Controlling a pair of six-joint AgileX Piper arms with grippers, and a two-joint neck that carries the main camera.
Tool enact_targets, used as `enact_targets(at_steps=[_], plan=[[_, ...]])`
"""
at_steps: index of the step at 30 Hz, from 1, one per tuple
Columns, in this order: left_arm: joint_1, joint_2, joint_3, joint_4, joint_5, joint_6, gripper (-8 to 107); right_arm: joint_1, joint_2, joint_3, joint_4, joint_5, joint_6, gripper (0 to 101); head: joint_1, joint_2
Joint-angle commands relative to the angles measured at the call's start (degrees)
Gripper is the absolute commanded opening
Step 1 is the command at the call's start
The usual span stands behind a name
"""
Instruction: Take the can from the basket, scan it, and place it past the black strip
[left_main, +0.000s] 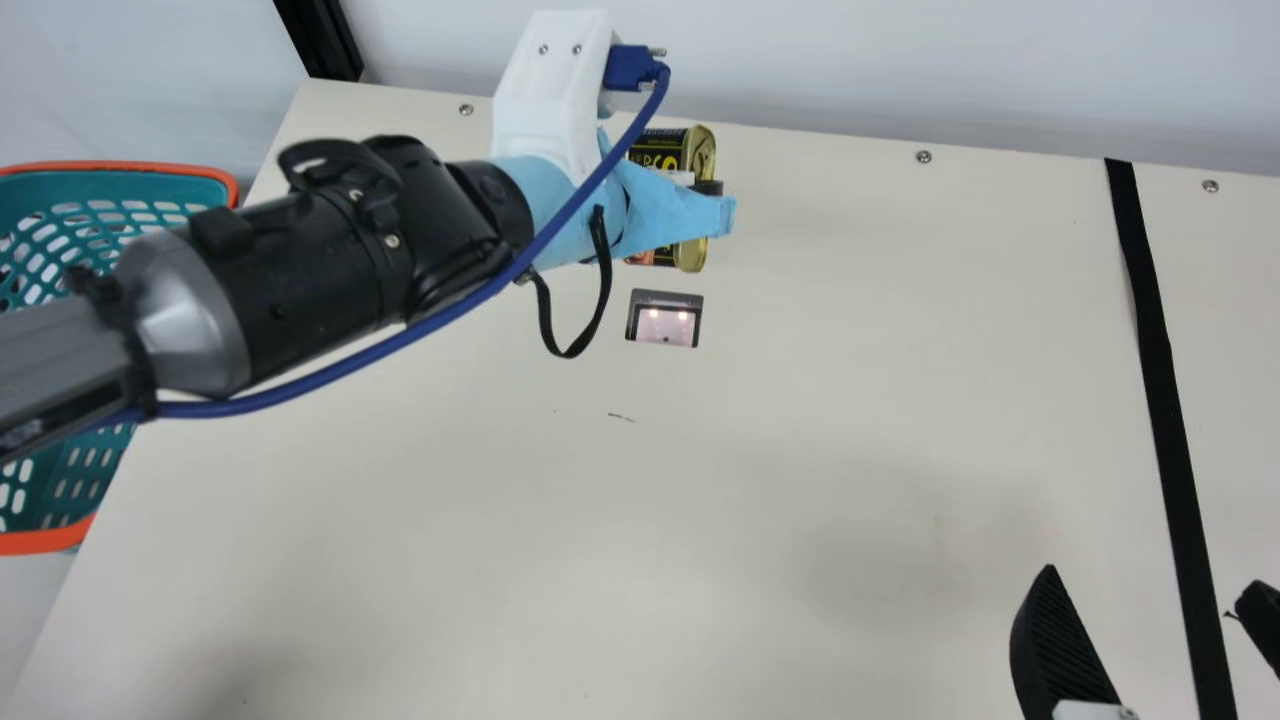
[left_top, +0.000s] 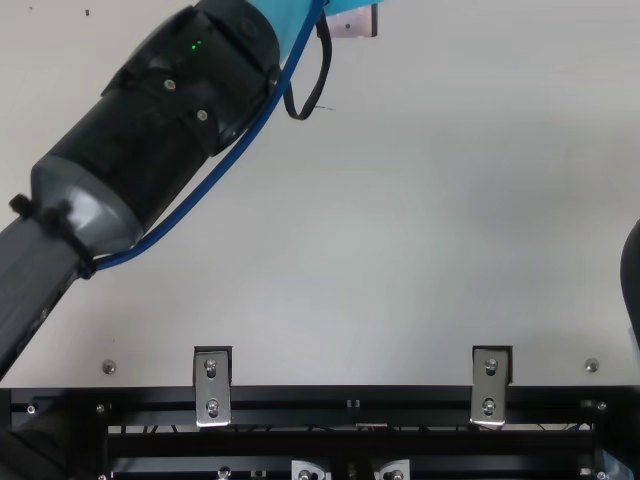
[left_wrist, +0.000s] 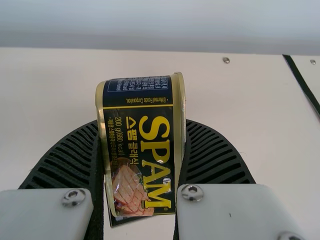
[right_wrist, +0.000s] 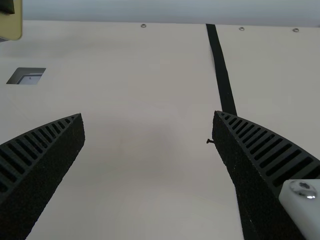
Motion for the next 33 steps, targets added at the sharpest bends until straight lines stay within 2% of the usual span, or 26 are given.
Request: enact_targets(at_steps=[1,13,22,27,33], plan=[[0.21,0.49,0.07,5.25,-1.26,-4.06,10,0.00,0.00,0.00,0.00,0.00,0.00,101,-0.02,-0.13],[-0.24,2.97,-0.43,22.94,-3.17,-20.36,10,0.00,0.00,0.00,0.00,0.00,0.00,101,-0.02,-0.13],[-3.70,0.24,2.64,33.74,-1.73,-30.27,10,0.00,0.00,0.00,0.00,0.00,0.00,101,-0.02,-0.13],[-6.33,-3.78,6.98,36.27,-1.37,-33.26,10,0.00,0.00,0.00,0.00,0.00,0.00,101,-0.02,-0.13],[-8.53,-9.26,11.75,34.22,-1.61,-32.44,10,0.00,0.00,0.00,0.00,0.00,0.00,101,-0.02,-0.13]])
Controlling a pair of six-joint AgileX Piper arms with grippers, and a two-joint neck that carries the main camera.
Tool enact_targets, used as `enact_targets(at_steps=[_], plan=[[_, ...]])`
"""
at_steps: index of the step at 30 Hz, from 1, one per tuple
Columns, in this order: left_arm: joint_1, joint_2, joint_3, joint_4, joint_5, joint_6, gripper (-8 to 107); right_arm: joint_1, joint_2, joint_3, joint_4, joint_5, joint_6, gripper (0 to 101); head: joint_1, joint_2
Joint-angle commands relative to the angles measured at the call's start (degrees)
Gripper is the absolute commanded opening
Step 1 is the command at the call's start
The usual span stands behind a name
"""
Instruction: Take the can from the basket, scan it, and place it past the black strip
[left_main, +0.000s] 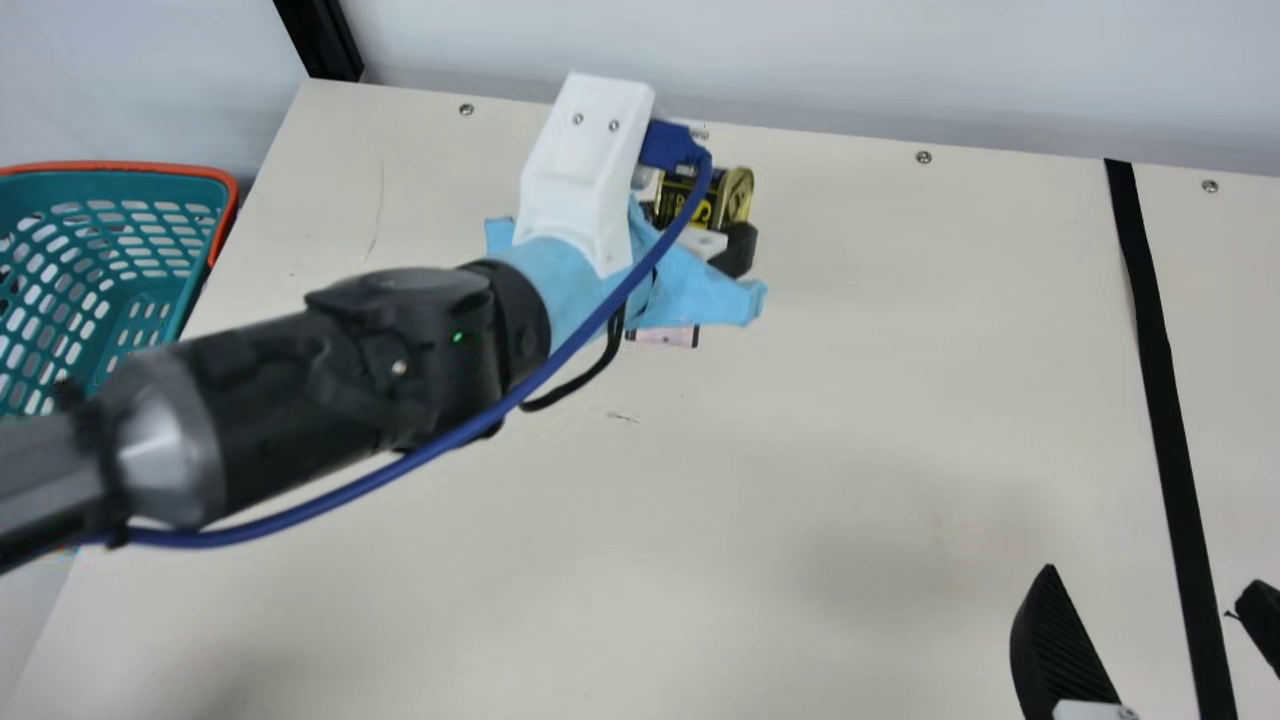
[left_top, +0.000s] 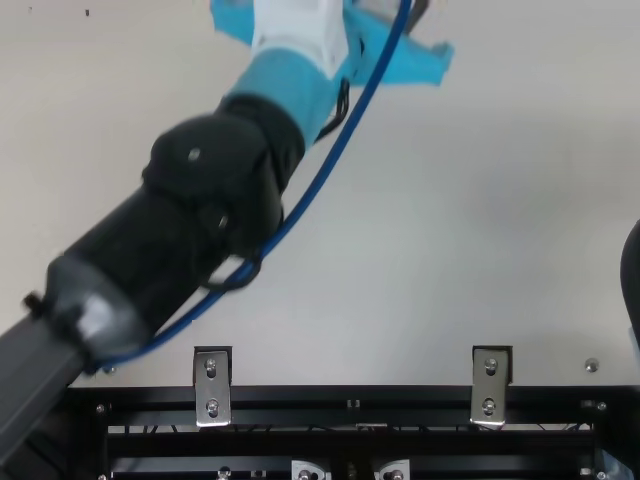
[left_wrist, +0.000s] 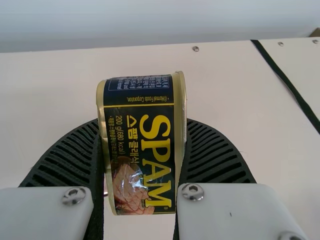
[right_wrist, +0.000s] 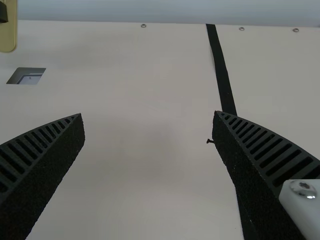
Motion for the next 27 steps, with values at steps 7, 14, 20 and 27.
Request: enact_targets(at_steps=[7,14,20,27], plan=[[-2.13,-7.22,4.85,-7.11,-0.71,5.03,10,0.00,0.00,0.00,0.00,0.00,0.00,101,-0.02,-0.13],[-4.51,-11.88,7.49,-15.04,-1.27,11.27,10,0.00,0.00,0.00,0.00,0.00,0.00,101,-0.02,-0.13],[-6.82,-14.90,8.93,-21.14,-0.85,17.22,10,0.00,0.00,0.00,0.00,0.00,0.00,101,-0.02,-0.13],[-8.35,-17.09,9.53,-25.02,-0.62,20.86,10,0.00,0.00,0.00,0.00,0.00,0.00,101,-0.02,-0.13]])
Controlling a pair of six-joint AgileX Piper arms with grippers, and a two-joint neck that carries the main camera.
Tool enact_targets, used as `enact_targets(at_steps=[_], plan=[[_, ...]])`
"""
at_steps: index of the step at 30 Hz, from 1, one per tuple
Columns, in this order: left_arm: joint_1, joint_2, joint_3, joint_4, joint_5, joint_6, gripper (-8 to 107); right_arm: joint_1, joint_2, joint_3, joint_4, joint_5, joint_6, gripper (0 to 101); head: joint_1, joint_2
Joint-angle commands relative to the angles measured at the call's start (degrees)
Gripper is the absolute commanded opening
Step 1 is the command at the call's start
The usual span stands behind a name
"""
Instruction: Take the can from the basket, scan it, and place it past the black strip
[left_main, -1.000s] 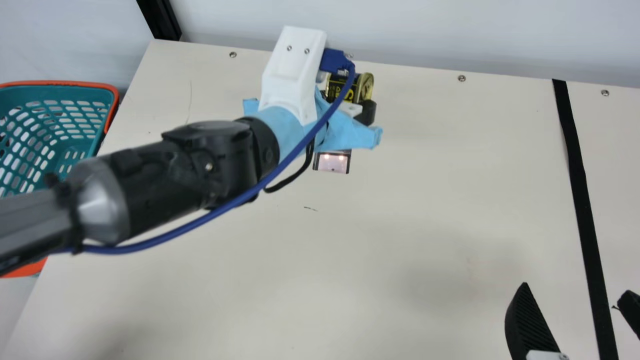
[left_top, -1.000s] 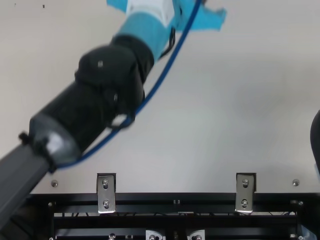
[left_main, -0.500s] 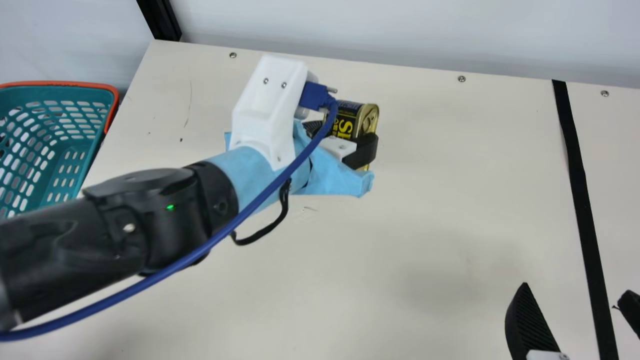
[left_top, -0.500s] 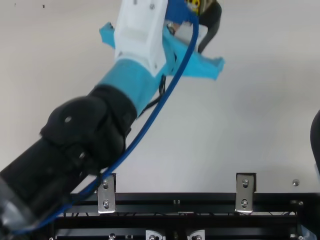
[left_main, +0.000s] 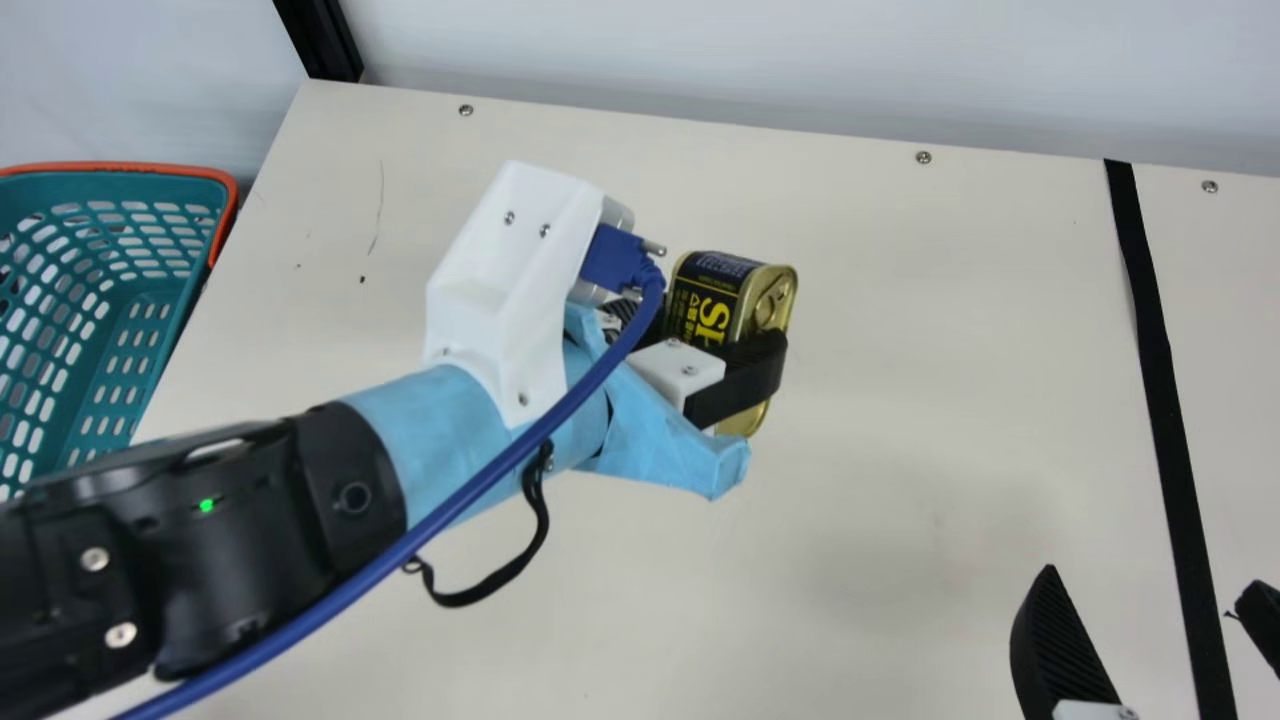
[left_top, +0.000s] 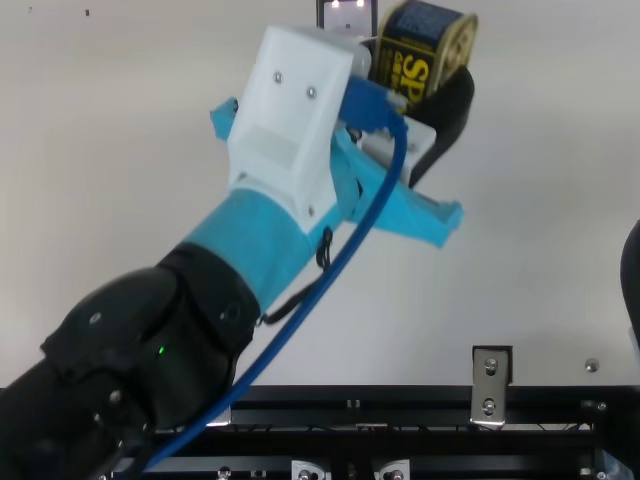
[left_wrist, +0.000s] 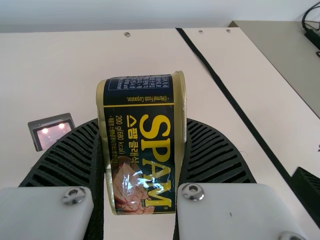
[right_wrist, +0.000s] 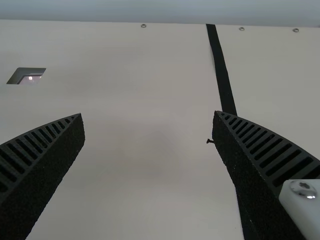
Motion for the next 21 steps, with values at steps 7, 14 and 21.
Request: enact_targets(at_steps=[7,14,21], plan=[[0.00,-0.09,0.00,-0.36,0.21,0.50,10,0.60,0.14,-0.25,0.57,0.05,0.07,101,-0.02,-0.13],[0.00,-0.09,0.00,-0.36,0.21,0.50,10,6.13,3.02,-3.35,7.68,-1.01,-0.89,101,-0.02,-0.13],[0.00,-0.09,0.00,-0.36,0.21,0.50,10,13.16,8.80,-7.36,16.88,-3.16,-4.75,101,-0.02,-0.13]])
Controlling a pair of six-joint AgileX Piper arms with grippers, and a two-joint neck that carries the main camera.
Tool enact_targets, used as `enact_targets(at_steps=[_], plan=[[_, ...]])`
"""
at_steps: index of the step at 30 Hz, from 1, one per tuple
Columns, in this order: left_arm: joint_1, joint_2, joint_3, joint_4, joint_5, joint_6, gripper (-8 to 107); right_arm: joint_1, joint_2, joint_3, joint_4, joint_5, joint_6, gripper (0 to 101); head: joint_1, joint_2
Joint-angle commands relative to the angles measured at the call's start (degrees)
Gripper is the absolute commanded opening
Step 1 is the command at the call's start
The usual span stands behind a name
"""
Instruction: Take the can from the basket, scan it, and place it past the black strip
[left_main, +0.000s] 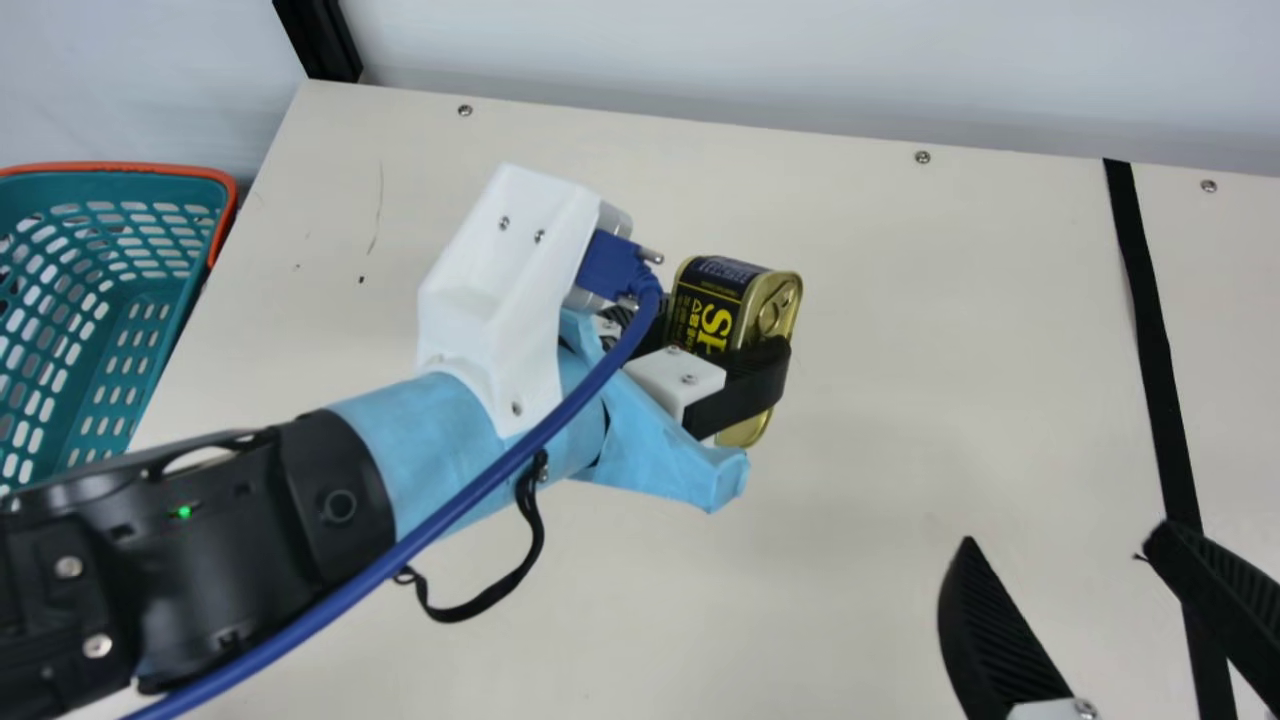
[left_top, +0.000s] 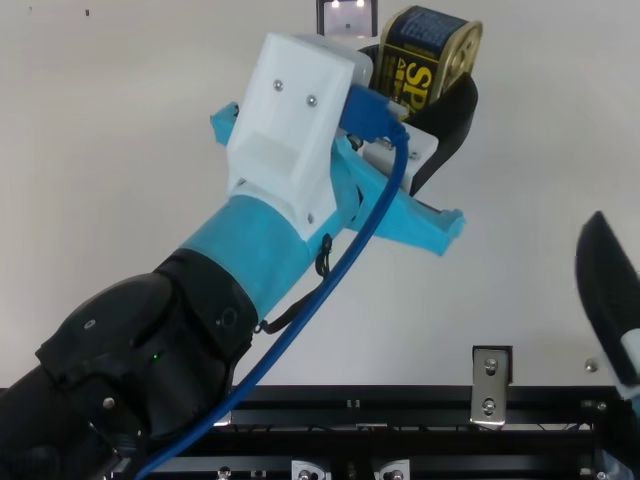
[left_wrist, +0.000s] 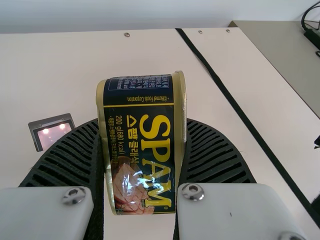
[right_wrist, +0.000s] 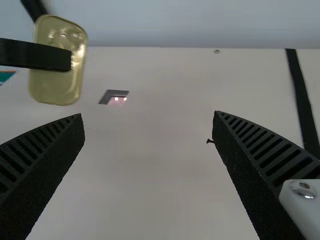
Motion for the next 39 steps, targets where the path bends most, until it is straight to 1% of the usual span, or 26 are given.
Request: enact_targets(at_steps=[1,6,9,16,24,31,39], plan=[[0.00,0.00,0.00,0.00,0.00,0.00,10,2.59,2.25,-1.08,4.37,-0.43,-1.30,101,-0.02,-0.13],[0.00,0.00,0.00,0.00,0.00,0.00,10,6.90,6.77,-2.90,9.73,-1.69,-4.16,101,-0.02,-0.13],[0.00,0.00,0.00,0.00,0.00,0.00,10,9.06,9.39,-3.58,11.96,-2.43,-5.63,101,-0.02,-0.13],[0.00,0.00,0.00,-0.02,0.00,0.00,10,13.48,15.40,-4.37,13.84,-5.63,-6.84,101,-0.02,-0.13],[0.00,0.00,0.00,-0.02,0.00,0.00,10,18.13,21.40,-6.37,12.57,-10.48,-3.85,101,-0.02,-0.13],[0.00,0.00,0.00,-0.02,0.00,0.00,10,21.74,25.77,-7.49,9.92,-13.49,-0.83,101,-0.02,-0.13],[0.00,0.00,0.00,-0.02,0.00,0.00,10,22.87,29.20,-7.17,6.06,-16.48,2.49,101,-0.02,-0.13]])
